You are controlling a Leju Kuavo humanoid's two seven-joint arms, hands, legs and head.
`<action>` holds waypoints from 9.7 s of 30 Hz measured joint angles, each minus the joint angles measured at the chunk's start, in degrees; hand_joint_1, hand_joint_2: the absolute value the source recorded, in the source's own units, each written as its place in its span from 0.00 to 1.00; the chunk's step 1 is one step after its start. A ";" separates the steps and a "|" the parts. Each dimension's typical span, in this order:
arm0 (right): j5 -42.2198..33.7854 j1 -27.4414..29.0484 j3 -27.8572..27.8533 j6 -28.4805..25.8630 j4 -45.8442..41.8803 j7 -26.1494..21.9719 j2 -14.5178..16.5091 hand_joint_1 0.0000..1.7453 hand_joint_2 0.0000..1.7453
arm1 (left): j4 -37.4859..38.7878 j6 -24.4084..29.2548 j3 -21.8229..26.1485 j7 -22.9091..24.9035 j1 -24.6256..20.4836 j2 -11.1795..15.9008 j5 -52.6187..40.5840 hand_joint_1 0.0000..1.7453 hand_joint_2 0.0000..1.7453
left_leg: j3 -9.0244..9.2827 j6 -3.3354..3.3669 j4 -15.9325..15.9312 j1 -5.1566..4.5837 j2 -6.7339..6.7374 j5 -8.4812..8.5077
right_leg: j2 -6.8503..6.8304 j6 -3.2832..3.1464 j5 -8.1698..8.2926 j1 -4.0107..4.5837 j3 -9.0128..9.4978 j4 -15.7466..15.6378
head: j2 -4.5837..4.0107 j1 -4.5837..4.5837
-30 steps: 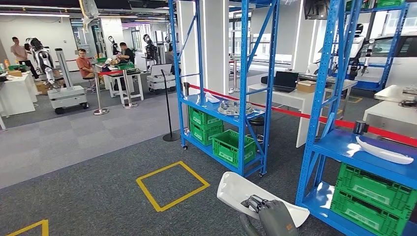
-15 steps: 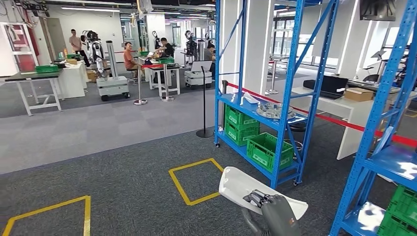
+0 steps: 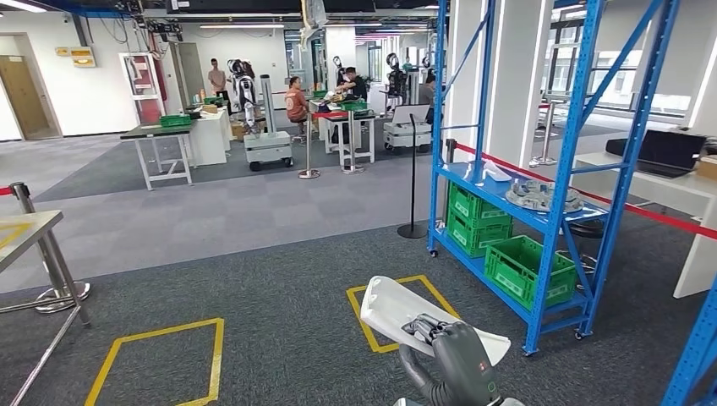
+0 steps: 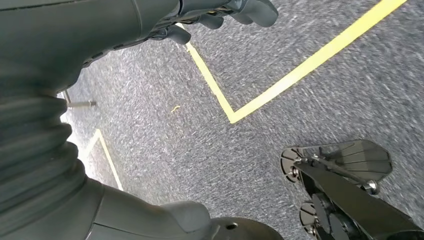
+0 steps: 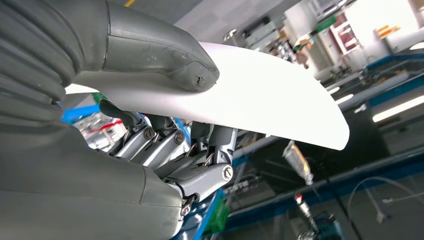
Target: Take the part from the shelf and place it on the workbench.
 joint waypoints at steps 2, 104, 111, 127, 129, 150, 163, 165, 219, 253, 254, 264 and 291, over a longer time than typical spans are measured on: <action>-0.11 0.76 0.05 -0.85 -0.01 0.07 -0.37 1.00 1.00 | -0.15 -0.16 -0.03 -1.29 -0.25 0.02 -0.81 0.00 1.00 | 4.54 0.16 -8.29 -0.10 2.03 3.60 | -1.27 0.40 -0.26 0.17 0.20 0.11 | 0.00 -0.02; -2.60 2.51 -6.46 -2.43 -6.87 0.10 -10.18 1.00 1.00 | -0.06 -1.69 0.92 6.26 -3.24 -1.61 -5.55 0.00 1.00 | 6.05 4.52 -14.06 -0.37 -0.64 7.11 | 2.89 3.37 -6.87 0.09 -5.18 13.25 | 0.00 0.35; -1.49 1.23 -6.35 -1.53 -6.85 1.22 -9.97 1.00 1.00 | -0.07 -1.69 0.92 6.36 -3.56 -1.97 -5.65 0.00 1.00 | 5.06 3.03 -13.23 -0.02 -5.99 7.63 | 7.39 3.39 -0.26 -0.86 -0.26 1.93 | 0.00 0.47; 0.38 1.17 -6.34 -1.11 -7.91 2.13 -8.25 1.00 1.00 | 0.02 -2.38 0.92 7.62 -4.36 -1.62 -5.81 0.00 1.00 | 6.00 2.94 -13.12 -1.18 4.07 6.34 | -2.67 1.36 0.00 0.54 0.48 0.55 | 0.00 0.09; 0.39 1.17 -6.35 -1.11 -8.08 2.13 -8.09 1.00 1.00 | 0.05 -2.39 0.92 7.63 -4.33 -1.62 -5.82 0.00 1.00 | 5.94 3.60 -13.41 -1.19 2.87 6.58 | -3.63 1.94 -0.11 0.67 0.64 0.41 | 0.00 0.13; 2.05 1.95 -6.74 -1.52 -8.64 1.68 -7.97 1.00 1.00 | 0.26 -4.12 0.95 7.94 -3.88 -1.74 -5.76 0.00 1.00 | -1.87 1.24 -0.18 -0.24 -0.61 1.15 | 2.32 0.95 0.89 -0.48 0.14 0.16 | 0.00 0.04; 2.69 2.49 -7.58 -2.01 -9.58 1.08 -7.56 1.00 1.00 | 0.19 -4.12 0.96 7.77 -3.83 -1.64 -5.89 0.00 1.00 | 6.36 3.30 -13.89 -0.79 2.37 6.87 | -3.19 0.59 0.43 0.43 1.21 -0.64 | 0.00 0.21; 2.60 2.46 -7.65 -2.03 -9.59 0.79 -7.53 1.00 1.00 | 0.19 -4.12 0.98 7.52 -3.76 -1.61 -5.95 0.00 1.00 | 6.36 3.52 -13.86 -0.83 2.30 6.77 | -3.18 0.55 0.61 0.45 1.32 -0.89 | 0.00 0.27; 4.01 2.71 -8.72 -0.15 -8.23 0.96 -6.55 1.00 1.00 | 0.15 -3.57 1.10 6.43 -3.84 -1.71 -7.68 0.00 1.00 | 7.50 4.51 -12.93 -0.79 -0.49 4.41 | 3.62 3.35 3.12 -0.09 -4.07 2.35 | -0.01 0.39; 3.52 2.29 -9.23 -0.87 -7.72 0.57 -6.68 1.00 1.00 | 0.13 -3.55 1.20 6.46 -4.09 -1.65 -7.70 0.00 1.00 | 13.21 3.89 -12.65 -1.20 -0.71 -0.35 | 3.83 1.72 5.13 0.87 -5.36 0.21 | 0.00 0.26; 3.51 2.18 -9.24 -0.96 -7.73 0.56 -6.69 1.00 1.00 | 0.10 -3.55 1.20 6.42 -4.14 -1.64 -7.70 0.00 1.00 | 13.11 3.56 -11.50 -1.15 -0.67 -0.16 | 3.85 1.34 4.82 0.77 -4.63 0.01 | 0.01 0.25; 3.52 2.43 -9.17 -1.13 -7.73 0.30 -6.67 1.00 1.00 | 0.21 -3.55 1.21 6.35 -3.86 -1.53 -7.72 0.00 1.00 | 1.56 1.92 -7.97 -0.47 -0.09 3.58 | 3.86 1.23 -1.57 0.02 3.00 0.00 | -0.02 -0.02; 2.56 3.27 -9.28 -0.79 -7.47 0.22 -6.99 1.00 1.00 | 0.16 -3.92 1.23 6.75 -4.31 -1.52 -9.37 0.00 1.00 | 1.74 1.93 2.28 -0.42 -0.23 -5.39 | 3.92 0.59 0.71 0.40 -0.19 0.27 | 0.00 0.04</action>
